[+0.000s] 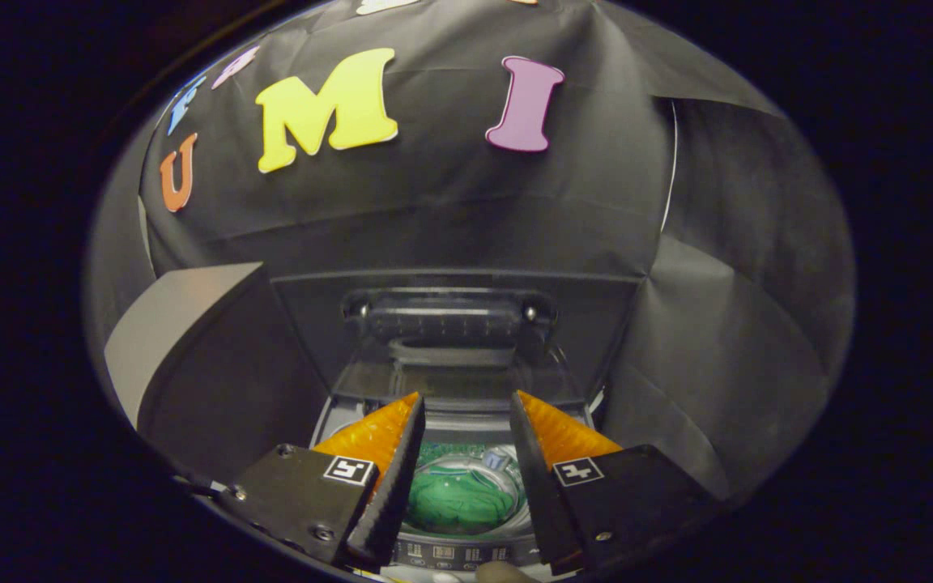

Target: Put the clothes into the washing machine and then close the washing machine lid.

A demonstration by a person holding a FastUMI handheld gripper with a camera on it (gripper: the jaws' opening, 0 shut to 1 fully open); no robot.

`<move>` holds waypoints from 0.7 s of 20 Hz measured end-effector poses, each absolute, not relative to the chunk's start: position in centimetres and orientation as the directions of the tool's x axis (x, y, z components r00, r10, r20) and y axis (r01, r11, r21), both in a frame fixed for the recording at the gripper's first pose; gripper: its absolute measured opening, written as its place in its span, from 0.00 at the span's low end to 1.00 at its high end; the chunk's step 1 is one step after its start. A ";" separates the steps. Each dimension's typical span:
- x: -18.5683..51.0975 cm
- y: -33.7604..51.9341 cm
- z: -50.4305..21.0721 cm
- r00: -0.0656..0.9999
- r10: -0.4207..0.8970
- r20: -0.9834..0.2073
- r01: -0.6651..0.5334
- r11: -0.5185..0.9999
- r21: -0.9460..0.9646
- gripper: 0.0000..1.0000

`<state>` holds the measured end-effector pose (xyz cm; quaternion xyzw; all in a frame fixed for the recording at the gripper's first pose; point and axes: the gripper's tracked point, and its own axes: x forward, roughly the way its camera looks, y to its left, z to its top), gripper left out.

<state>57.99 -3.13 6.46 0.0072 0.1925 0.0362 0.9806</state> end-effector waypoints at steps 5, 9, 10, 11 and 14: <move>60.8 -2.7 10.3 0.942 0.079 -0.325 -0.066 0.997 0.050 0.67; 63.0 -1.8 13.2 0.954 0.086 -0.286 -0.072 0.996 0.060 0.66; 63.5 -1.6 13.7 0.957 0.087 -0.278 -0.073 0.996 0.057 0.66; 64.1 -1.4 14.0 0.957 0.087 -0.276 -0.075 0.996 0.055 0.67; 65.3 -0.8 15.1 0.960 0.092 -0.263 -0.080 0.995 0.058 0.67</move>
